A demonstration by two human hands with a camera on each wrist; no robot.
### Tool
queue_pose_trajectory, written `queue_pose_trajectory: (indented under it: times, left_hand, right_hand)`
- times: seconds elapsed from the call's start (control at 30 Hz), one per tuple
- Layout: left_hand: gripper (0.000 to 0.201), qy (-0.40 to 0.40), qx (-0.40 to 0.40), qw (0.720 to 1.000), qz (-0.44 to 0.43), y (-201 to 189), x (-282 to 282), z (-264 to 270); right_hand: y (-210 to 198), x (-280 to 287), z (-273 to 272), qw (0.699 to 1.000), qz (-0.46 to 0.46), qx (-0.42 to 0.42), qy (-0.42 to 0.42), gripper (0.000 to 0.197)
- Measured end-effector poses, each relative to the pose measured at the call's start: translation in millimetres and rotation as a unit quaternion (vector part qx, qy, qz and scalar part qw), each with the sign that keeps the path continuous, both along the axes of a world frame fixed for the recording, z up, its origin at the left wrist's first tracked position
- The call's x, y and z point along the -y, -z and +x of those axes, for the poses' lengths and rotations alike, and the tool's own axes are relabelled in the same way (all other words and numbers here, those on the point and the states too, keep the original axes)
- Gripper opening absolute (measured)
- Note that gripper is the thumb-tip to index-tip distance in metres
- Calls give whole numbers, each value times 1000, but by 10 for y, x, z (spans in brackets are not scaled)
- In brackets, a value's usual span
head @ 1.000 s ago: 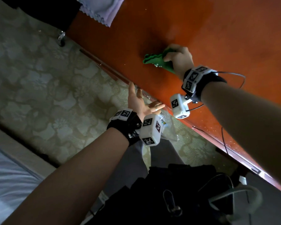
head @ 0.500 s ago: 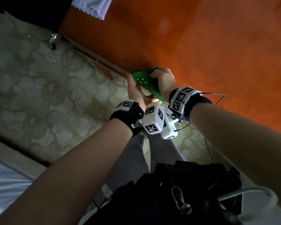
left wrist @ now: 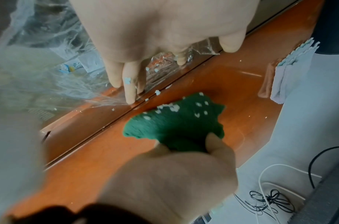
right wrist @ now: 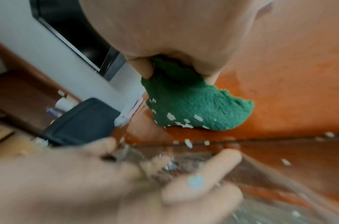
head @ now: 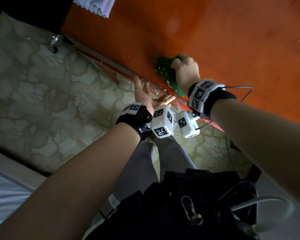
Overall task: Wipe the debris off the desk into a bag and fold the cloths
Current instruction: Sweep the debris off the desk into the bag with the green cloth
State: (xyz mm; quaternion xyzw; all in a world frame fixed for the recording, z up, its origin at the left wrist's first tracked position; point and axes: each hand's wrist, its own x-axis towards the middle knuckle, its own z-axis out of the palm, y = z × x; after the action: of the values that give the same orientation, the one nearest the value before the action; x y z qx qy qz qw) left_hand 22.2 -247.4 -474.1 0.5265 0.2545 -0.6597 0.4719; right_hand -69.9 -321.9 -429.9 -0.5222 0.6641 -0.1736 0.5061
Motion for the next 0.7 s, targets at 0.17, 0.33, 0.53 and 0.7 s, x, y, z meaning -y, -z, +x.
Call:
queue_pose_trajectory:
  times: [0.17, 0.33, 0.53, 0.7]
  left_hand:
    - [69, -6, 22, 999, -33, 152, -23, 3]
    - [75, -15, 16, 999, -26, 204, -22, 10]
    - [68, -23, -31, 999, -10, 222, 29, 74]
    - [80, 6, -14, 1000, -4, 260, 89, 184]
  right_hand:
    - [135, -382, 83, 984, -10, -71, -161, 14]
    - [-21, -300, 56, 999, 17, 31, -24, 10]
    - [-198, 70, -1, 997, -37, 29, 63, 24]
    - [-141, 140, 50, 996, -9, 26, 89, 21]
